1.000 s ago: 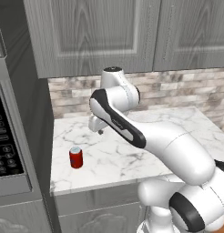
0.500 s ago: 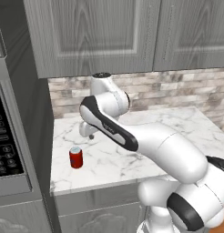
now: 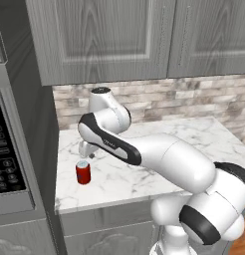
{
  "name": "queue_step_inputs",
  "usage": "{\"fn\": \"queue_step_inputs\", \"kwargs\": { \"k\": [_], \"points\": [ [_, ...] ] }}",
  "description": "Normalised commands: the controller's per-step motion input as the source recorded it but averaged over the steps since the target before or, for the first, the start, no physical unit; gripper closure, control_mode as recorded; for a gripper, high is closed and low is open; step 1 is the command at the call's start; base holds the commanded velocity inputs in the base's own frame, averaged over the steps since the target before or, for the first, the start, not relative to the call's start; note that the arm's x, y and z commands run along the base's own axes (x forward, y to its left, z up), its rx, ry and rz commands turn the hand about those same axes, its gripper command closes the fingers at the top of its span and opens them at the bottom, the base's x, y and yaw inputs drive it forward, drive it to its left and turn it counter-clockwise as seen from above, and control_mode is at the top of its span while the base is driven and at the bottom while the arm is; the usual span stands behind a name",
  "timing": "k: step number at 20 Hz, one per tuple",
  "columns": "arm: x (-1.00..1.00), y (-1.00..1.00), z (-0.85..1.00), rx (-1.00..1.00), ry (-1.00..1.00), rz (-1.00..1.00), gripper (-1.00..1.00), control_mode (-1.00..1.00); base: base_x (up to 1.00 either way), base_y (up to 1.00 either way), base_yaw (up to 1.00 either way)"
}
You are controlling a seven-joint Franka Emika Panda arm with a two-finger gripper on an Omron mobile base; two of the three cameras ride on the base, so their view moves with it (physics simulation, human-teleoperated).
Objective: Four empty soda cans are scattered around the kitchen. Gather all the cans and cluster them next to the stove for recycling.
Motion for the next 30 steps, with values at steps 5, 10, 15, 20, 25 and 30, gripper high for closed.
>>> {"fn": "queue_step_inputs", "kwargs": {
  "k": [5,10,15,20,25,30],
  "points": [
    [0.14,0.26,-0.21,0.00,0.00,0.14,-1.00,-1.00,0.00,0.00,0.00],
    [0.17,0.26,-0.18,0.00,0.00,0.14,-1.00,-1.00,0.00,0.00,0.00],
    [0.19,0.16,-0.12,0.00,-0.02,0.13,-1.00,-1.00,0.00,0.00,0.00],
    [0.17,0.09,-0.11,0.00,-0.01,0.11,-1.00,-1.00,0.00,0.00,0.00],
    [0.12,0.03,-0.11,0.00,0.00,0.09,-1.00,-1.00,0.00,0.00,0.00],
    [0.06,0.03,-0.13,0.00,0.00,0.05,-1.00,-1.00,0.00,0.00,0.00]
  ]
}}
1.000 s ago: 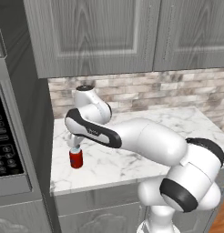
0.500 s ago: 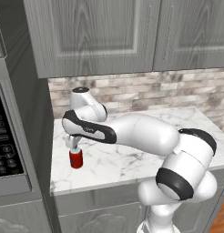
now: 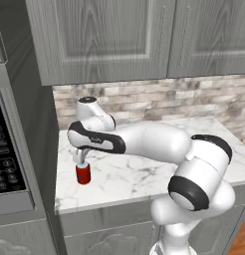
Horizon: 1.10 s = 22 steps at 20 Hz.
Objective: Four empty soda cans are scattered around the kitchen. Gather all the cans and cluster them next to the stove for recycling.
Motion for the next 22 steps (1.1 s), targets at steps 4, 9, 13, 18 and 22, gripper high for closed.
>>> {"fn": "queue_step_inputs", "kwargs": {
  "k": [4,9,13,18,22],
  "points": [
    [0.04,0.08,-0.19,0.00,0.00,0.03,-1.00,-1.00,0.00,0.00,0.00],
    [0.02,0.08,-0.20,0.00,0.00,0.01,-1.00,-1.00,0.00,0.00,0.00],
    [0.01,0.04,-0.25,0.00,0.00,0.00,-1.00,-1.00,0.00,0.00,0.00],
    [0.04,0.04,-0.25,0.00,0.00,0.00,-1.00,-1.00,0.00,0.00,0.00],
    [0.07,0.03,-0.23,0.00,0.00,0.00,-1.00,-1.00,0.00,0.00,0.00]
  ]
}}
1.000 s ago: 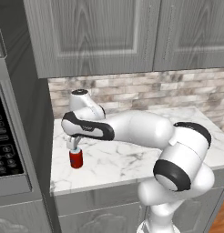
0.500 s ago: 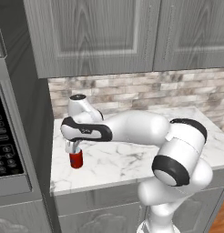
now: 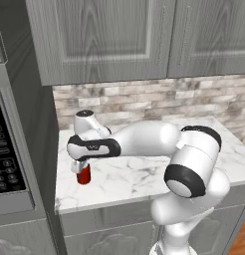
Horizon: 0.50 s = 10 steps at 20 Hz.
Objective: Four empty soda cans are scattered around the kitchen. Gather all the cans and cluster them next to the stove for recycling.
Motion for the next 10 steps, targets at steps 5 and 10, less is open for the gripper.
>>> {"fn": "queue_step_inputs", "kwargs": {
  "k": [5,10],
  "points": [
    [0.10,0.01,-0.19,-0.02,-0.03,0.00,-1.00,-1.00,0.00,0.00,0.00],
    [0.10,0.04,-0.18,-0.05,-0.02,0.00,-1.00,-1.00,0.00,0.00,0.00]
  ]
}}
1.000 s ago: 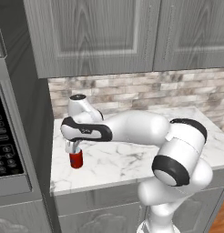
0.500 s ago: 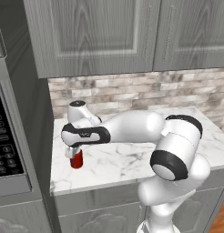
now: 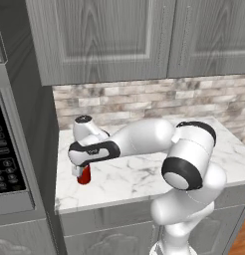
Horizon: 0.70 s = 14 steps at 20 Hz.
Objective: Four empty soda cans are scattered around the kitchen. Gather all the cans and cluster them next to the stove for recycling.
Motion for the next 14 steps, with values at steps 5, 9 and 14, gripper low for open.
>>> {"fn": "queue_step_inputs", "kwargs": {
  "k": [5,9,14],
  "points": [
    [0.09,0.09,-0.16,-0.04,-0.03,0.00,-1.00,-1.00,0.00,0.00,0.00],
    [0.03,0.08,-0.15,-0.01,-0.01,0.00,-1.00,-1.00,0.00,0.00,0.00],
    [0.02,0.04,-0.13,0.00,0.00,0.00,1.00,-1.00,0.00,0.00,0.00]
  ]
}}
